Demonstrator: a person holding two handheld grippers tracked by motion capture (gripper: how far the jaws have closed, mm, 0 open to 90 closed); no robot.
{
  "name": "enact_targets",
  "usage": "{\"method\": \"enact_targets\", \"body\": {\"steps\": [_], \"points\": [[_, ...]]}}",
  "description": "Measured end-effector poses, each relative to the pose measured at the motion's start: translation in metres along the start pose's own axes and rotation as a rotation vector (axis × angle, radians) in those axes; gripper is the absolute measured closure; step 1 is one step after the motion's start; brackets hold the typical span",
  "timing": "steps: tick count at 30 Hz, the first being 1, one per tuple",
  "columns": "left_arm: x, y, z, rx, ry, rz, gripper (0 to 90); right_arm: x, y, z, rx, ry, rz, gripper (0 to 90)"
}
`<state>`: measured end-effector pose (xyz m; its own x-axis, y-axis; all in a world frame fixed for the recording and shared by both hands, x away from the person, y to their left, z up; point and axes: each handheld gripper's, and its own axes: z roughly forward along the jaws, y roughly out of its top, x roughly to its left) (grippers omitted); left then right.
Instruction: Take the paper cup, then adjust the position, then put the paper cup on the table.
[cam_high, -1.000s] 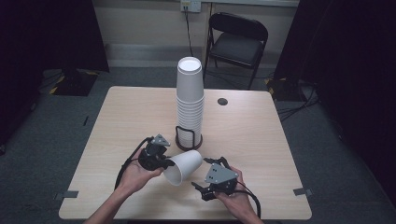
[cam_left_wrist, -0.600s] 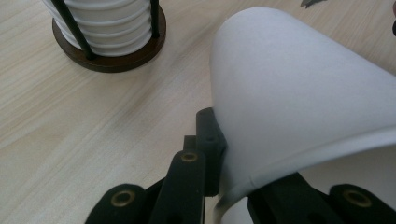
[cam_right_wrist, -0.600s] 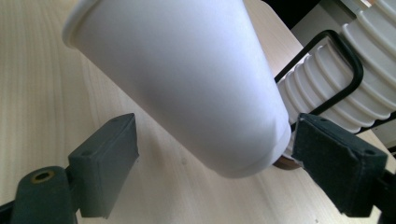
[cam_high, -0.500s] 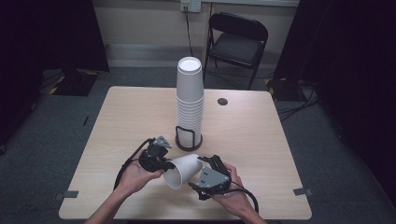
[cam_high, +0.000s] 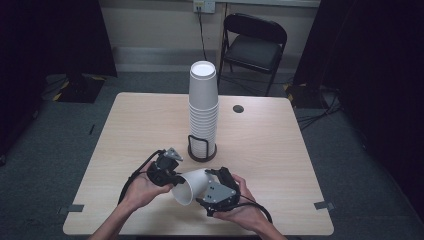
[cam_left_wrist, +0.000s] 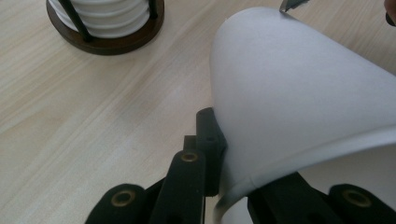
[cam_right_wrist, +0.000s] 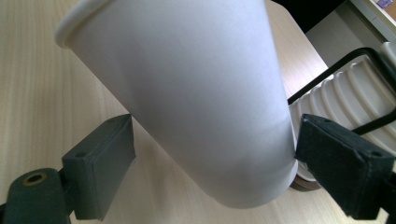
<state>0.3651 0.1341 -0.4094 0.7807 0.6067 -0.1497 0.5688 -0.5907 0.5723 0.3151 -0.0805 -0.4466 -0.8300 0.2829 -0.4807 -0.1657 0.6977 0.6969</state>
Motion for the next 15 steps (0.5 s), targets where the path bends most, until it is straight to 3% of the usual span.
{"method": "enact_targets", "body": {"steps": [5,15], "points": [[-0.0005,-0.0001,0.0025,0.027,-0.008,0.012,86.9,0.0049,0.0024,0.0038,-0.002,0.022,-0.029,10.1],[0.0011,0.0001,0.0007,0.026,-0.019,-0.013,87.0,0.0080,0.0093,0.0091,-0.029,0.032,-0.040,7.5]]}}
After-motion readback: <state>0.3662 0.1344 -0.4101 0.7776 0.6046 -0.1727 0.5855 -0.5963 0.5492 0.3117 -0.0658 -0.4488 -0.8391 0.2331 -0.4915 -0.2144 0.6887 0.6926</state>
